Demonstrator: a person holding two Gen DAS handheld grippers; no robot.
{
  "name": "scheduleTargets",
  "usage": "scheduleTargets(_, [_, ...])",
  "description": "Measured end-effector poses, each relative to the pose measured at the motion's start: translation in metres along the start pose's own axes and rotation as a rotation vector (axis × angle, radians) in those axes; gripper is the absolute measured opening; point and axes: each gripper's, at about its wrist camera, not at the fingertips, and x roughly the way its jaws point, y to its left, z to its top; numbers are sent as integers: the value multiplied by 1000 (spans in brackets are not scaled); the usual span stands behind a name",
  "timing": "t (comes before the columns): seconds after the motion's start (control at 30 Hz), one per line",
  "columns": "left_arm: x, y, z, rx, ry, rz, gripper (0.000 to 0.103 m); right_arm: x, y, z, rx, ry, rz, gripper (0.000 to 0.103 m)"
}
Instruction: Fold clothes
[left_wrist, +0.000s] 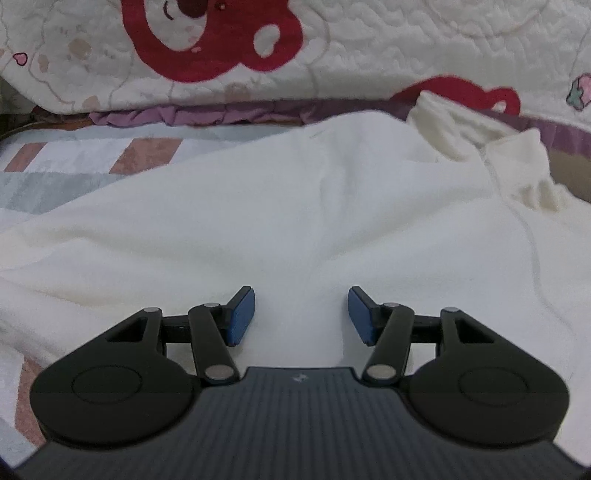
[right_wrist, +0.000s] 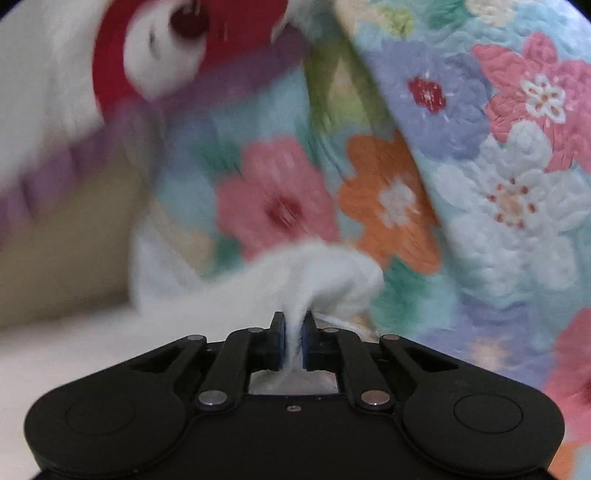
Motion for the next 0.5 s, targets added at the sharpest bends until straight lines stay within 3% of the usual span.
scheduleTargets(0.17, [2,-2,4,18,17,8,57,15,-5,-28,-65,142,-99,26])
scheduleTargets(0.23, [-2,2,10,8,6,-9,57,20,-6,-38,-89,191,-139,28])
scheduleTargets(0.33, [-7,9,24,7,-51,-47,58,-12,7,-25,-106,5,-133,36])
scheduleTargets(0.4, [4,9,39,41,-61,-69,62,-26,29,-13,-211,-54,5,37])
scheduleTargets(0.5, [21,9,62,90,-77,-103,65,-39,82,2,-465,-46,267,38])
